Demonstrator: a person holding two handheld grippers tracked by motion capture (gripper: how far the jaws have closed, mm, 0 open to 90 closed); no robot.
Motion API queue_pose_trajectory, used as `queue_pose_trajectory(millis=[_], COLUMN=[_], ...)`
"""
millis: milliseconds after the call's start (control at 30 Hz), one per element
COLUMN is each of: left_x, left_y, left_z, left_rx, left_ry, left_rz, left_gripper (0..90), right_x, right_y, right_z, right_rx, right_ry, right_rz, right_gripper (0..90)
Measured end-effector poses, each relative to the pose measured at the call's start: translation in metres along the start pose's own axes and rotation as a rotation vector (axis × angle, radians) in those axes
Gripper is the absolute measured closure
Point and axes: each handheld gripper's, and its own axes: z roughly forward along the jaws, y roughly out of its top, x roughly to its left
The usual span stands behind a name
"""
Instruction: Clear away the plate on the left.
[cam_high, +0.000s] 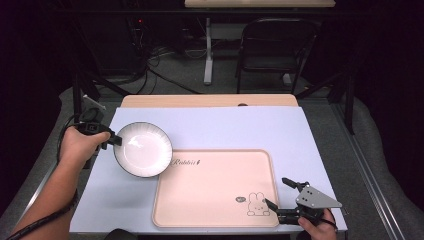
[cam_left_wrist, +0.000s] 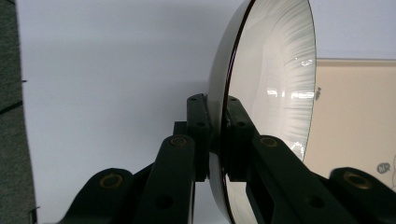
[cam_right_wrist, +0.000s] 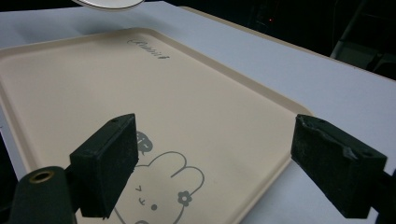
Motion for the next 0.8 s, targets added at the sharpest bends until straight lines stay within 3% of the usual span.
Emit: queue_pose_trajectory(millis=[400,800], left_x=[-0.045,-0.09], left_y=[0.002,0.003], left_z=[0.015,0.035], left_rx=[0.039,0.083], left_ry=[-0.049,-0.08], left_rz=[0.12,0.211], left_gripper=[83.1,83.0], right_x=[0.0,0.0], right_y=[0.0,0.0], right_z=[0.001,0.001], right_rx=[0.001,0.0], right_ry=[0.001,0.002], right_rz=[-0.001,-0.002], right_gripper=[14.3,14.3])
